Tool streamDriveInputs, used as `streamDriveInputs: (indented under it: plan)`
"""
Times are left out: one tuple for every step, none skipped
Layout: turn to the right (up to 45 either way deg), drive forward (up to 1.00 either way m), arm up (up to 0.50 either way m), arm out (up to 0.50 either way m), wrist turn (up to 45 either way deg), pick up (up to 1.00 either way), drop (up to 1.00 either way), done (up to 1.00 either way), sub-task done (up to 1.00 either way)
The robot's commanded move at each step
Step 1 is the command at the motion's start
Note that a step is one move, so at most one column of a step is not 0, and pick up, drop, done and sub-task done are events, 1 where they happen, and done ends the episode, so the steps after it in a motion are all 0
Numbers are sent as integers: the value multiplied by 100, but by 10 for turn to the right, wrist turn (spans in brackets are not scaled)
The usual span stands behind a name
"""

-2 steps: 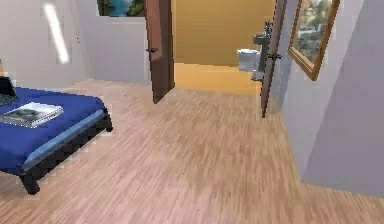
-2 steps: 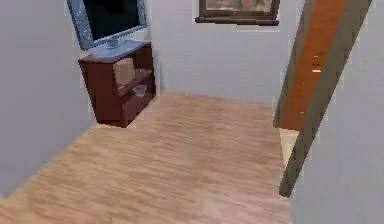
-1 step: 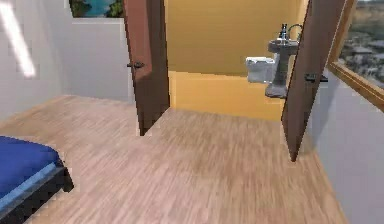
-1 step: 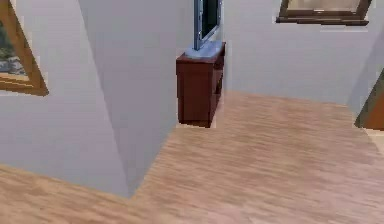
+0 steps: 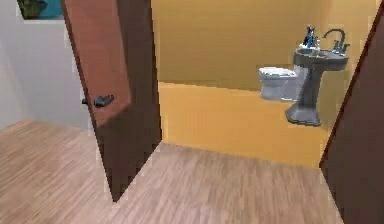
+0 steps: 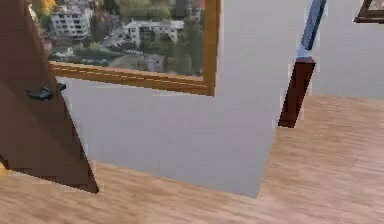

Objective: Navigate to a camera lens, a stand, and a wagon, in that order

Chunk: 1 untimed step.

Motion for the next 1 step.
streamDriveInputs:
  plan:
    - [0,100,0,0,0,0,0,0,0]
